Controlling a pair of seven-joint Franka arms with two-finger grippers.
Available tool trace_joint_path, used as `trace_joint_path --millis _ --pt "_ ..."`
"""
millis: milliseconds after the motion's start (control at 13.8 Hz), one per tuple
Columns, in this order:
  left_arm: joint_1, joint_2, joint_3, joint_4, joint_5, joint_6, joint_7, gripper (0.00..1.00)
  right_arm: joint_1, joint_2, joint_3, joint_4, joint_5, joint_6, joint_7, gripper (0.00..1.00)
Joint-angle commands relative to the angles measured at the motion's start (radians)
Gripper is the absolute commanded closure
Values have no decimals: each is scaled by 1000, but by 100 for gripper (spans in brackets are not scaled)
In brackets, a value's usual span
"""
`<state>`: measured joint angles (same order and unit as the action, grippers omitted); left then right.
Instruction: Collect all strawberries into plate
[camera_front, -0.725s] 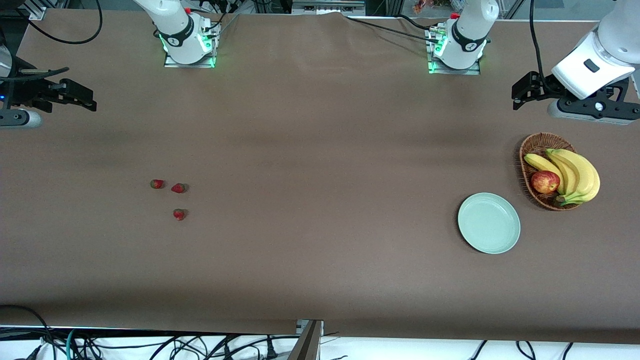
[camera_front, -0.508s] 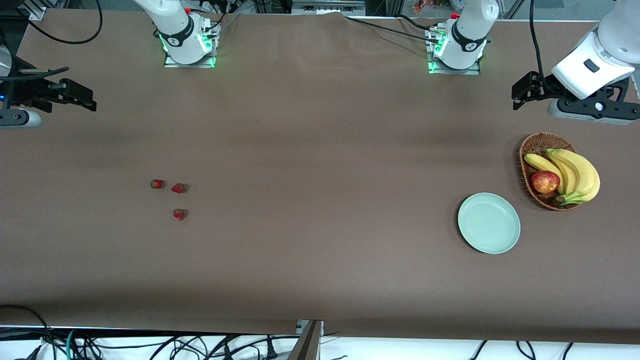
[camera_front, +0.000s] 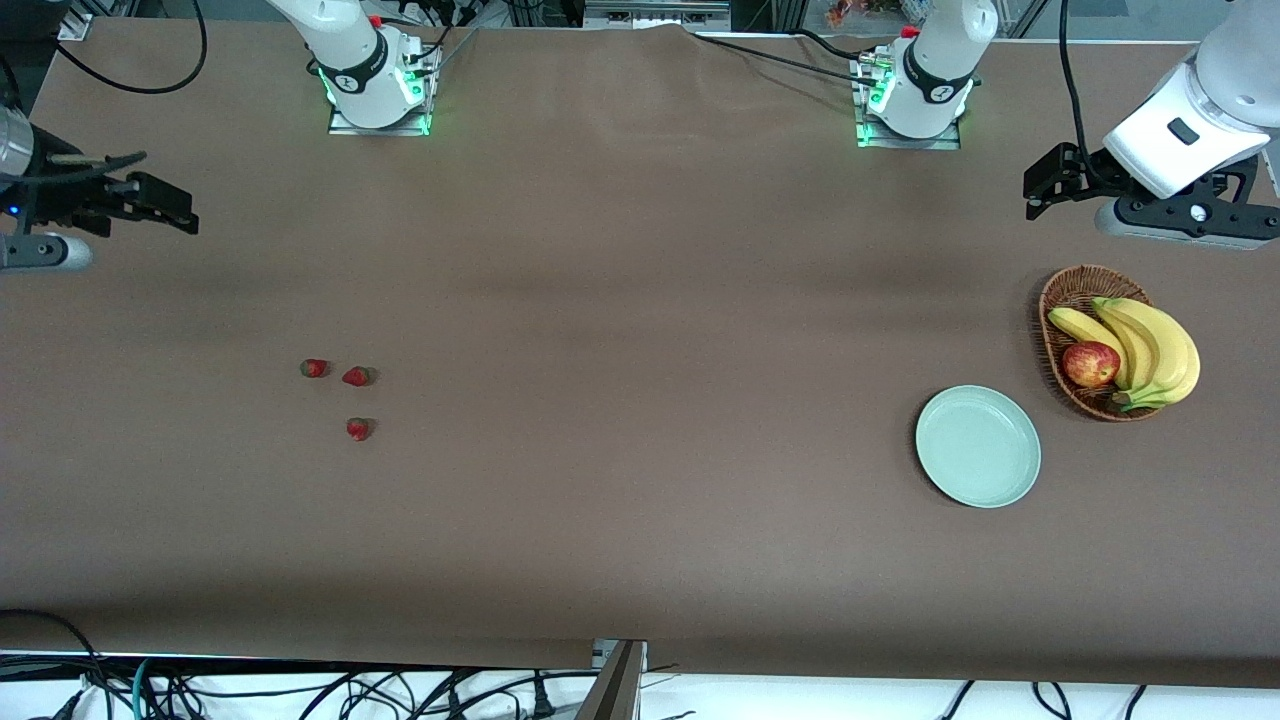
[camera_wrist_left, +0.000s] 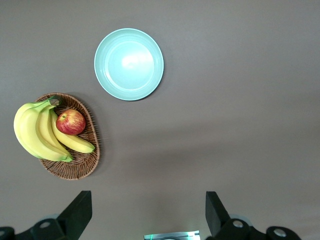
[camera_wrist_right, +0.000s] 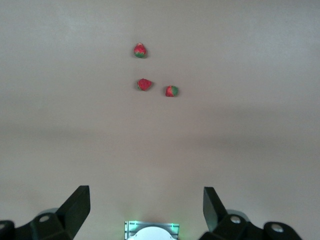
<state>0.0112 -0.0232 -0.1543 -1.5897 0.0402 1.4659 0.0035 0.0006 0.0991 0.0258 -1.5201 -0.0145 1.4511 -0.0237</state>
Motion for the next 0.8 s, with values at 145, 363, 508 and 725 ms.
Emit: trace_joint_path --millis 145,363,508,725 --pt "-7 9 1 30 9 -24 -8 0 -5 135 5 26 2 63 4 0" --pt "-7 9 1 30 9 -25 -8 0 -4 226 6 26 8 162 4 0" --pt "-7 9 2 30 9 -45 -7 0 2 308 9 21 8 253 4 0" --pt "-7 9 1 30 10 -45 -7 0 16 416 9 17 8 389 4 0"
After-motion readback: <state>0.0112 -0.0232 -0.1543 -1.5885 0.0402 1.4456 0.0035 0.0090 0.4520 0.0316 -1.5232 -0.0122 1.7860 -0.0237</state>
